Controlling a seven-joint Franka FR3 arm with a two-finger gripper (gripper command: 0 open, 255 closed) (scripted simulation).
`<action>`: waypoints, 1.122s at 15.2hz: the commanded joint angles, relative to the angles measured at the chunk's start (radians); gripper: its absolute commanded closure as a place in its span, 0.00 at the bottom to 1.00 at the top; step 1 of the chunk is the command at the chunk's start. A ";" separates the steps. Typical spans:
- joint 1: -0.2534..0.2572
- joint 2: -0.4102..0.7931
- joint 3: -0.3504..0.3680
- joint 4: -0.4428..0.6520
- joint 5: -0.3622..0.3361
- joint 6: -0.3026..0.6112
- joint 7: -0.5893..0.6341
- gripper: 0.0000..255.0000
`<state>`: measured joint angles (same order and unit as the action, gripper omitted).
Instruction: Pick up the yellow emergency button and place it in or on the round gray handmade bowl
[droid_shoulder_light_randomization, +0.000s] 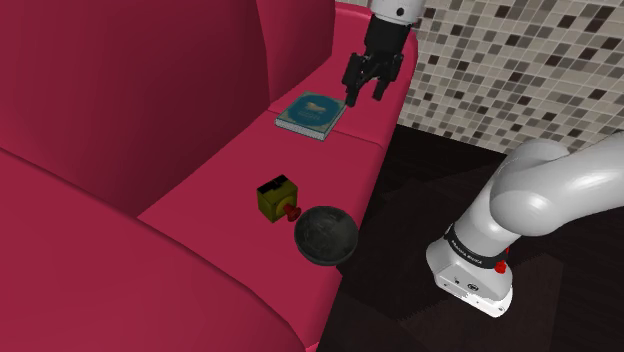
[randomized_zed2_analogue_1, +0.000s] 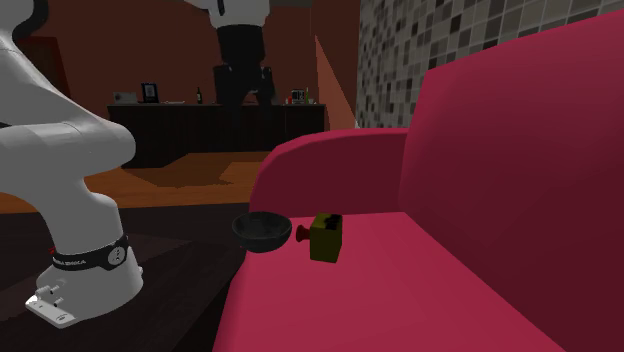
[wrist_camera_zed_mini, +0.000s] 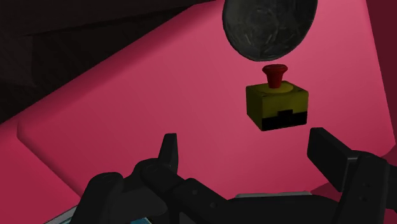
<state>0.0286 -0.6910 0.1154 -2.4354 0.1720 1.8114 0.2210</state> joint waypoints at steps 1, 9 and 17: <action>0.006 0.044 0.020 -0.026 0.020 0.060 0.019 0.00; 0.038 0.248 0.098 -0.093 0.100 0.291 0.085 0.00; 0.071 0.526 0.169 -0.079 0.160 0.521 0.145 0.00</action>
<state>0.0951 -0.2069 0.2756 -2.5112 0.3232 2.2906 0.3609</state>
